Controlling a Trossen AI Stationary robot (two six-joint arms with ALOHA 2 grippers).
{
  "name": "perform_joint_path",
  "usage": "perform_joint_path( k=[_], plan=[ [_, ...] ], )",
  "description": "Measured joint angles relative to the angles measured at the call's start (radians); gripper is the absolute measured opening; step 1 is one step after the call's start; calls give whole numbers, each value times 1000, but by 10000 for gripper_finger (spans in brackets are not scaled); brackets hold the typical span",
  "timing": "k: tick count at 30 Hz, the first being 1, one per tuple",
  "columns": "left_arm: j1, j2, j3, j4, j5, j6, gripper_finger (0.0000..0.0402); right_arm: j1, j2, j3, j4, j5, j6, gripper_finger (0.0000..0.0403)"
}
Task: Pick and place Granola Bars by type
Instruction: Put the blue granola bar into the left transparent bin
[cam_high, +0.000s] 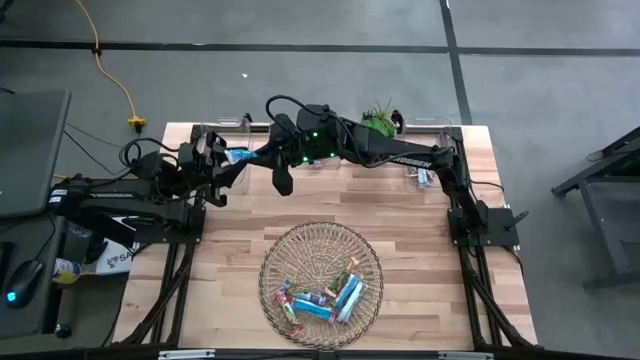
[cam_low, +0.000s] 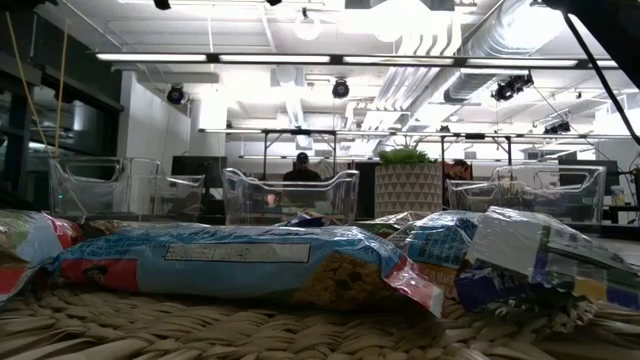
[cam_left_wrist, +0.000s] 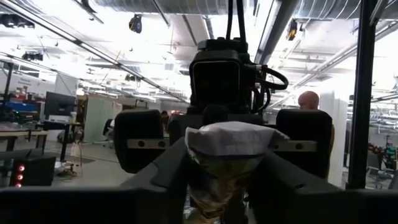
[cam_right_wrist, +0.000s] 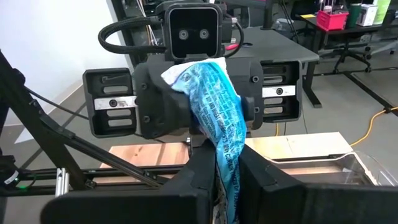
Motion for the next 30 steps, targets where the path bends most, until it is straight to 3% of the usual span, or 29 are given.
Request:
perform_joint_path(
  k=[4, 8, 21, 30],
  plan=[
    [0, -1, 0, 0, 0, 0, 74, 1, 0, 0, 0, 0, 0, 24],
    [0, -1, 0, 0, -1, 0, 47, 1, 0, 1, 0, 0, 0, 26],
    [0, -1, 0, -1, -8, 0, 43, 1, 0, 1, 0, 13, -2, 33],
    [0, 0, 1, -2, -7, 1, 41, 2, 0, 1, 0, 50, -26, 109]
  ],
)
